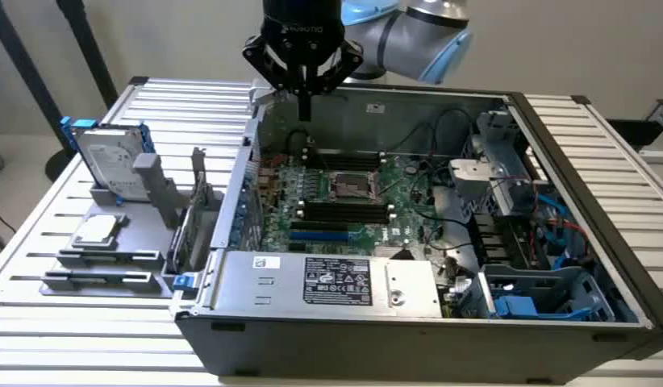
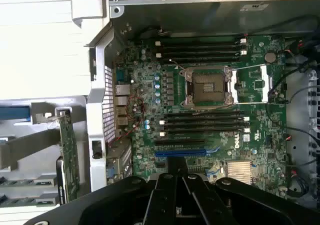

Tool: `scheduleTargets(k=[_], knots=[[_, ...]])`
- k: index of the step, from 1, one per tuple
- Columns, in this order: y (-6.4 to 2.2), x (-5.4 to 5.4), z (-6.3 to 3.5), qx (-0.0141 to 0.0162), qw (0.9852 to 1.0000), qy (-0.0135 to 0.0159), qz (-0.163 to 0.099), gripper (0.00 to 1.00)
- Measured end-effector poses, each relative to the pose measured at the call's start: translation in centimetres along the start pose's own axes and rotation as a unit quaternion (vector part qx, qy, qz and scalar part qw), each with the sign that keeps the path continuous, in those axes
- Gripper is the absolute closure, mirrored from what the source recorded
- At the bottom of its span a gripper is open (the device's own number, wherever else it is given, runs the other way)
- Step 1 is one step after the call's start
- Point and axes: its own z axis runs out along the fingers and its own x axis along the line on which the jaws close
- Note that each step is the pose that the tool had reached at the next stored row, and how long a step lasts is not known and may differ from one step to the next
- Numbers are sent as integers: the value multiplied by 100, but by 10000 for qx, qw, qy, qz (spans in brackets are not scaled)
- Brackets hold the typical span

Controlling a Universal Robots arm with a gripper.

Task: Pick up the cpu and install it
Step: 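Reach for the cpu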

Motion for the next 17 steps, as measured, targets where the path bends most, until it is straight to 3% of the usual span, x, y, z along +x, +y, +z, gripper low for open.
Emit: scheduleTargets(k=[14,17], knots=[[0,3,0,0,10000,1,0,89],[-6,113,-3,1,10000,15,1,89]])
